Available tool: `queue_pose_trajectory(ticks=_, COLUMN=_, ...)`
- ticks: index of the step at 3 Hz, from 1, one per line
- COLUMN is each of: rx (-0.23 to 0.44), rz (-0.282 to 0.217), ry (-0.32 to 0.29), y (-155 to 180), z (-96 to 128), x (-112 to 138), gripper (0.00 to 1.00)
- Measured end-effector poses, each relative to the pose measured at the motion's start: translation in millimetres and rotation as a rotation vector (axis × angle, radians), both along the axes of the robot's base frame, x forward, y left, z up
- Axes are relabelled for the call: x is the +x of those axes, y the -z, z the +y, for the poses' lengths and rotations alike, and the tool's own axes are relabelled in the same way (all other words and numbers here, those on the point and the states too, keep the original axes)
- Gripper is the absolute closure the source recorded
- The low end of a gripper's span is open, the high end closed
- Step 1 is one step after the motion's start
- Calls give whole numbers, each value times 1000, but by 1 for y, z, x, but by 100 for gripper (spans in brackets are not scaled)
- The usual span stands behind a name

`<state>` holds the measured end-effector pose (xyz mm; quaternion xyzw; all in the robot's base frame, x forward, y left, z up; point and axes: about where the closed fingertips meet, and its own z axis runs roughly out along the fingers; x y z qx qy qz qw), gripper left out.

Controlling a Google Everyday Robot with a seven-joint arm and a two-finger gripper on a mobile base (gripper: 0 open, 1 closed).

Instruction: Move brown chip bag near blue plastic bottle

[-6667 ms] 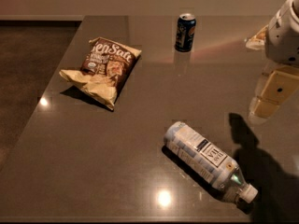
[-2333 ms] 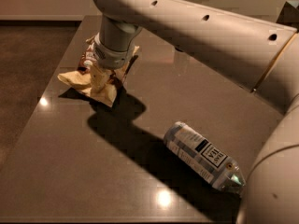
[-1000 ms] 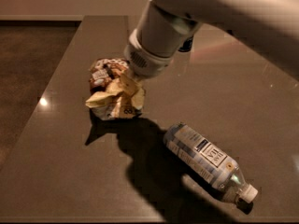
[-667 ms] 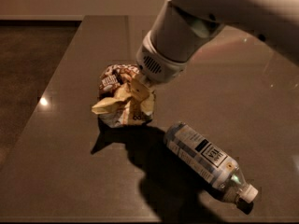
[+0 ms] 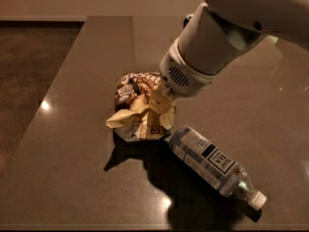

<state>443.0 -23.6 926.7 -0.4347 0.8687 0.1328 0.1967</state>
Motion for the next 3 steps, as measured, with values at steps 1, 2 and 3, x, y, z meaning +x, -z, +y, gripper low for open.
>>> queue_pose_trajectory(ticks=1, rx=0, rz=-4, ry=0, y=-2, z=0, x=-2, gripper=35)
queue_pose_trajectory(ticks=2, rx=0, rz=-8, ry=-1, y=-3, z=0, x=-3, gripper=12)
queue_pose_trajectory(ticks=3, rx=-1, rz=-12, ry=-2, y=-5, z=1, x=-4, gripper=0)
